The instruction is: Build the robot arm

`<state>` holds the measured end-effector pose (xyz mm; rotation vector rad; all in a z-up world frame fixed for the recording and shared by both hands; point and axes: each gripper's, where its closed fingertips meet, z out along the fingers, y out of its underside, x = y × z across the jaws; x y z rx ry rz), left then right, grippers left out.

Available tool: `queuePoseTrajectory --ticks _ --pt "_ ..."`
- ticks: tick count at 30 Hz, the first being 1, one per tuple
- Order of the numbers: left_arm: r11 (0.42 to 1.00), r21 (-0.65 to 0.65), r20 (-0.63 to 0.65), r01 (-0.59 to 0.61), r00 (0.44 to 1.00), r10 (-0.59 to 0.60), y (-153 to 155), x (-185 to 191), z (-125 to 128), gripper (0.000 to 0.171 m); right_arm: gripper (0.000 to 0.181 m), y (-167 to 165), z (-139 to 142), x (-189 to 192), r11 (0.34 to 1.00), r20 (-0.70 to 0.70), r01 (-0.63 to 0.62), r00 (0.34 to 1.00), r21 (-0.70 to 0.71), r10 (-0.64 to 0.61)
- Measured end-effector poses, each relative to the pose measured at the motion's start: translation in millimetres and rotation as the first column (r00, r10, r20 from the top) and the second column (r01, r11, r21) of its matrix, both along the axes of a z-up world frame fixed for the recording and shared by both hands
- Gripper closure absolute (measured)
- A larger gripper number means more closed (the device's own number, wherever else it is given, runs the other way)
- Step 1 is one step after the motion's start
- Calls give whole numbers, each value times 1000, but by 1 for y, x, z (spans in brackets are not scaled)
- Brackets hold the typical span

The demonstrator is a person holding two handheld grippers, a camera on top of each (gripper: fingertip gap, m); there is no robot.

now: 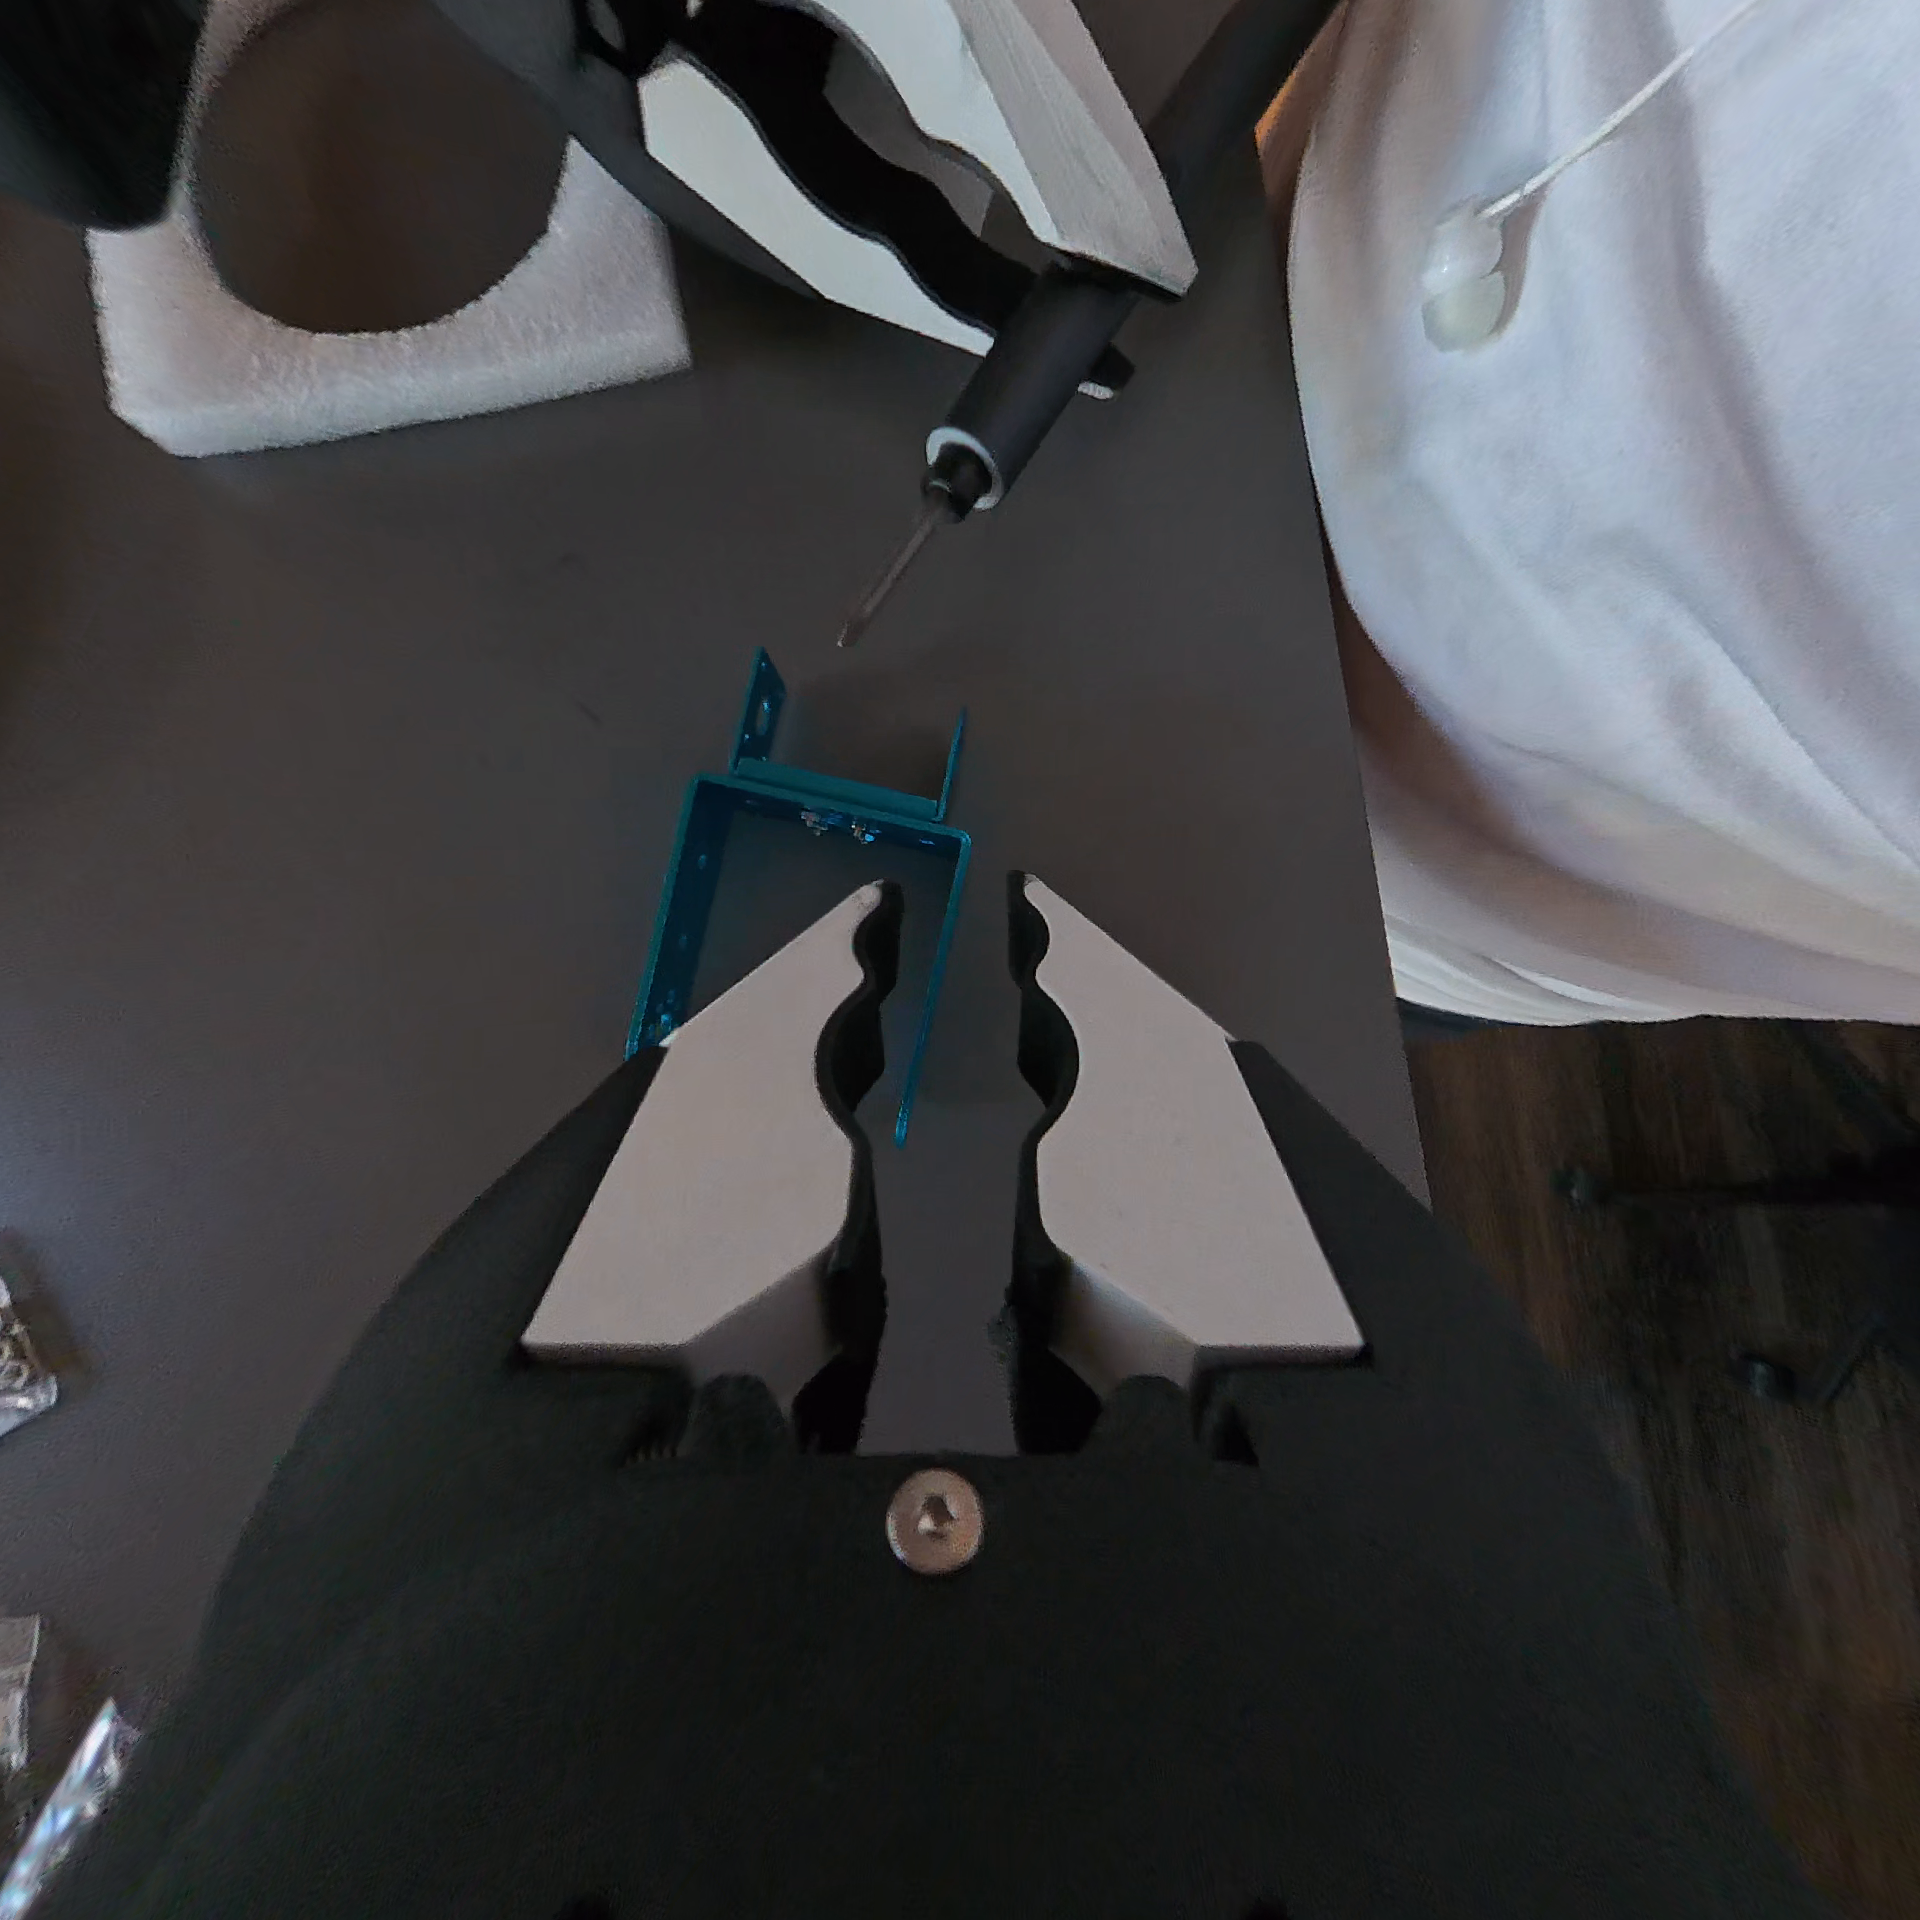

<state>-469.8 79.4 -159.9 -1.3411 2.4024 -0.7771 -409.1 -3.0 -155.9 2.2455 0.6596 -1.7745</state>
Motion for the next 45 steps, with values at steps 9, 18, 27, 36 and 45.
queuePoseTrajectory --ticks 9,18,27,36,45 --pt "974 88 -64 210 977 -205 -1 -6 -17 171 165 0 -3 1 999 40 -26 999 -21 27" --pt "923 116 -108 366 929 -355 -3 -16 -10 171 165 0 0 0 995 26 -94 995 -36 95" --pt "940 6 19 342 939 -342 -9 -4 36 171 166 -4 35 1 986 -126 -127 985 -107 114" --pt "933 21 37 360 932 -361 -15 0 51 171 166 -12 50 4 977 -141 -190 974 -95 176" --pt "933 3 54 359 932 -359 -19 0 55 171 166 -11 53 6 976 -138 -195 974 -99 181"
